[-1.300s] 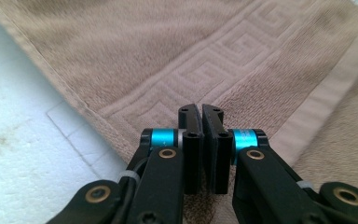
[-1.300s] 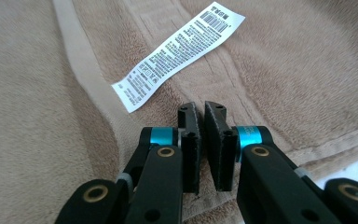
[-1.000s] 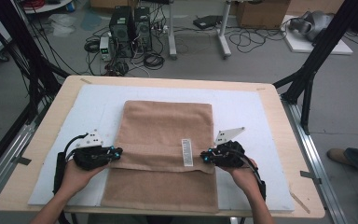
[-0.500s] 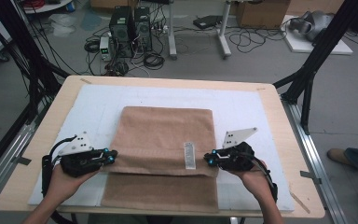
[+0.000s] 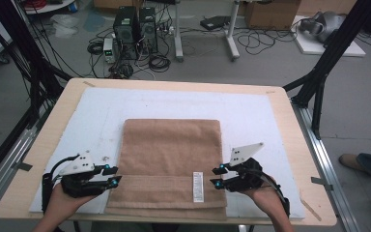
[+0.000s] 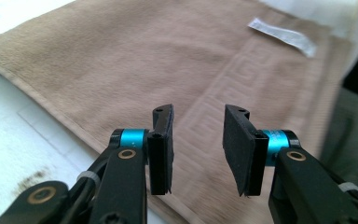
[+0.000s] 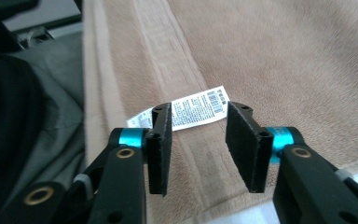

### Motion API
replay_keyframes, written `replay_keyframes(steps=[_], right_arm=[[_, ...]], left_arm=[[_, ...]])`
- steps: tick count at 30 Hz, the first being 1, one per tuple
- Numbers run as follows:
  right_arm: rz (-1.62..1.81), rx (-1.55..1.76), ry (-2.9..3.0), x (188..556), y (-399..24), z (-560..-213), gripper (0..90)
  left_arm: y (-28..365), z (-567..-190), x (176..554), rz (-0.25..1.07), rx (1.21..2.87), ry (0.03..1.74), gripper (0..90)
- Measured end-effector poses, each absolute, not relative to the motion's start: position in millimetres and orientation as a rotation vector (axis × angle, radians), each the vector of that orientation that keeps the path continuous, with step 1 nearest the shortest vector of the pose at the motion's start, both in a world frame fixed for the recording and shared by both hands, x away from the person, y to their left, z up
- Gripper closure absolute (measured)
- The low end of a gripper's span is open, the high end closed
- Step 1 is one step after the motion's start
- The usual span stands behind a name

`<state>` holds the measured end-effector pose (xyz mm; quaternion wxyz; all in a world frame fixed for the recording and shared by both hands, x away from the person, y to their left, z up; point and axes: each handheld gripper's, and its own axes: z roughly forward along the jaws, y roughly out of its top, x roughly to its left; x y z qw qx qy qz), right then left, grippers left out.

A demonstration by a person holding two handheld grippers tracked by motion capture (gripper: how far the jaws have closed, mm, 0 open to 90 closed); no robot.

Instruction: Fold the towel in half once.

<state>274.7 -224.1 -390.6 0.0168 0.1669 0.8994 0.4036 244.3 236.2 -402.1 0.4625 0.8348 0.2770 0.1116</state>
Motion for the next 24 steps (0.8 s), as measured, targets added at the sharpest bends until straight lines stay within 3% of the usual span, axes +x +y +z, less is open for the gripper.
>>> replay_keyframes(steps=[8,12,15,17,18,24], right_arm=[[1.159,0.533,2.877,279,-210,-421,58.0],[1.098,0.528,2.881,276,-204,-433,61.9],[1.108,0.539,2.861,274,-205,-434,72.7],[1.124,0.513,2.859,273,-204,-435,79.1],[1.131,0.514,2.858,273,-204,-435,82.4],[1.17,0.507,2.858,273,-207,-429,84.4]], left_arm=[[218,-420,259,0.258,2.111,0.673,61.9],[215,-436,257,0.226,2.166,0.683,63.0],[213,-443,255,0.247,2.169,0.68,69.2],[213,-443,256,0.253,2.162,0.691,77.8],[213,-443,256,0.233,2.162,0.681,87.0],[214,-437,252,0.211,2.142,0.656,89.5]])
